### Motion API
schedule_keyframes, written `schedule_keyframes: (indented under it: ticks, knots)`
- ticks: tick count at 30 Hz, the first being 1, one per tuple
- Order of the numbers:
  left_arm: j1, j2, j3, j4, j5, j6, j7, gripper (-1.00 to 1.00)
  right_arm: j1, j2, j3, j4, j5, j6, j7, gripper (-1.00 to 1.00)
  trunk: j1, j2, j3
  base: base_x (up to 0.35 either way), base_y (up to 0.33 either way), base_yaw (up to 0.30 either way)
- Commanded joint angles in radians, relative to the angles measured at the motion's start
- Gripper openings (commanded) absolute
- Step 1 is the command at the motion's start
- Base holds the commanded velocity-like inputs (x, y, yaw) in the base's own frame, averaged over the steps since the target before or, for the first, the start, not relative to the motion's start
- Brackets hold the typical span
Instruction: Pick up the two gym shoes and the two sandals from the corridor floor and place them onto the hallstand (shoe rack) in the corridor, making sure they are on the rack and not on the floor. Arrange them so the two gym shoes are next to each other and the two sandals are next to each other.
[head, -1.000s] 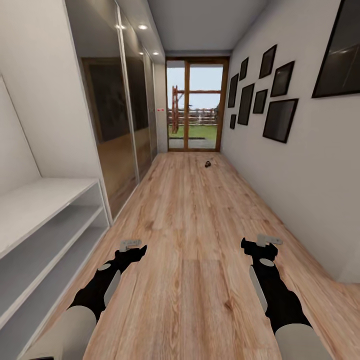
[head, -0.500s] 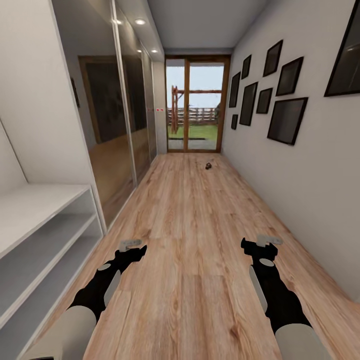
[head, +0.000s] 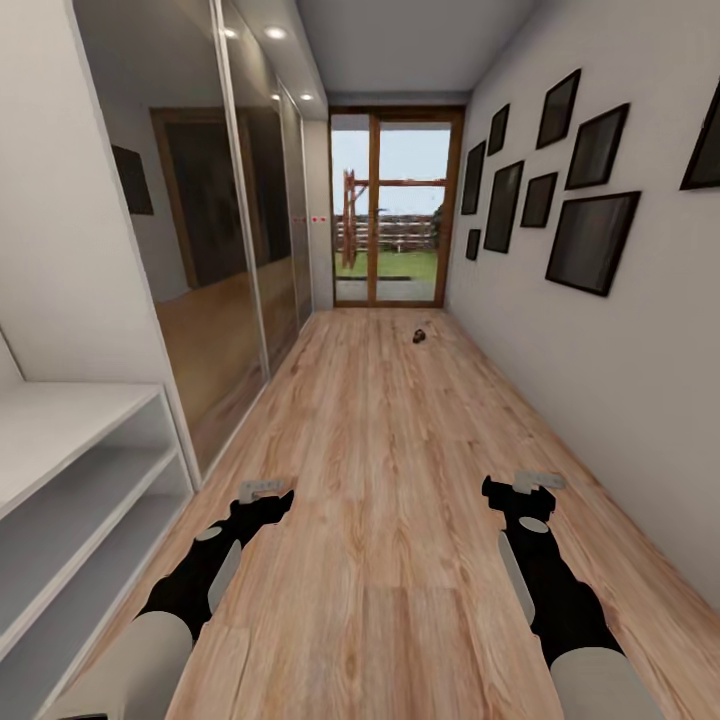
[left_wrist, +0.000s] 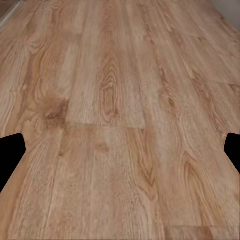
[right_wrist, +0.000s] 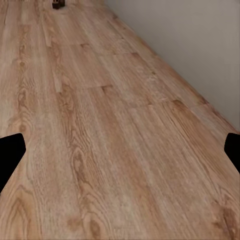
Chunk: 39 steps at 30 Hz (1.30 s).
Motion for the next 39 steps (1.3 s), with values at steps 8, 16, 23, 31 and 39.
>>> schedule_keyframes:
  ticks: [8,16,23,31,39]
  knots:
    - [0.000,-0.002,0.008,-0.002,0.003,0.008,-0.009,1.00,0.000,-0.001,-0.001,-0.001,0.003,0.007,0.000,1.00,0.000,0.000,-0.001,0.347,0.000,0.000]
    - [0.000,-0.002,0.008,-0.001,0.003,0.008,-0.009,1.00,0.000,-0.001,-0.001,-0.001,0.003,0.007,0.000,1.00,0.000,0.000,-0.001,0.347,0.000,0.000]
    - [0.000,-0.002,0.008,-0.001,0.003,0.008,-0.009,1.00,0.000,-0.001,-0.001,-0.001,0.003,0.007,0.000,1.00,0.000,0.000,-0.001,0.347,0.000,0.000]
    - [0.000,-0.002,0.008,0.000,0.003,0.008,-0.009,1.00,0.000,-0.001,-0.001,-0.001,0.004,0.007,0.000,1.00,0.000,0.000,-0.001,0.347,0.000,0.000]
    - [0.000,-0.002,0.008,0.000,0.004,0.008,-0.009,1.00,0.000,-0.001,0.000,-0.001,0.003,0.007,0.000,1.00,0.000,0.000,-0.001,0.347,0.000,0.000]
